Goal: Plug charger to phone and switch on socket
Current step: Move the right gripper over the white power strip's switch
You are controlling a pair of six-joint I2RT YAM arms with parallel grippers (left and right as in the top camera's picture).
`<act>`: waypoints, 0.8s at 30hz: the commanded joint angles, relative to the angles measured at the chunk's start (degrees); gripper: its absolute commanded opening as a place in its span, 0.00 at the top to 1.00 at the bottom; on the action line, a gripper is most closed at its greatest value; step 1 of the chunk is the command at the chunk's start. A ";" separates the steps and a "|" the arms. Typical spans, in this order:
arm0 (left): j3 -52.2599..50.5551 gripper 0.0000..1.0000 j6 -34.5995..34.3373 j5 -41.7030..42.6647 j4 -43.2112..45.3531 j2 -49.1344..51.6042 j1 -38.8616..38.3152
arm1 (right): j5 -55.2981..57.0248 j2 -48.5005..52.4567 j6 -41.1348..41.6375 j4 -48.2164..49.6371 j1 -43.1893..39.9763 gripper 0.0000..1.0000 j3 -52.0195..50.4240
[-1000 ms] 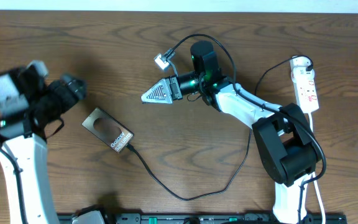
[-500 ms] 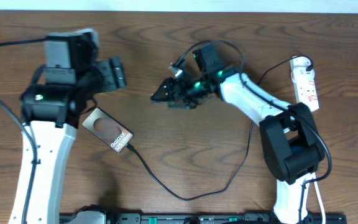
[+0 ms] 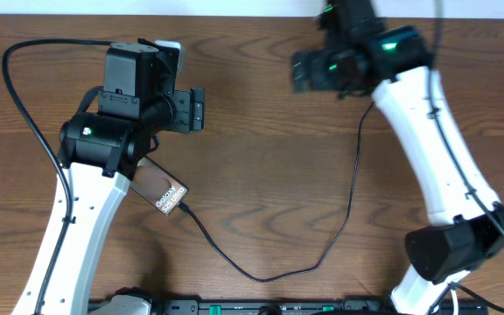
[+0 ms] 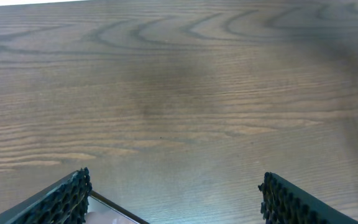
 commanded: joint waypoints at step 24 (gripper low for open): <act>0.94 0.14 1.22 -0.70 0.04 0.11 -0.09 | -28.63 -1.81 -25.75 -3.69 -44.92 0.01 1.03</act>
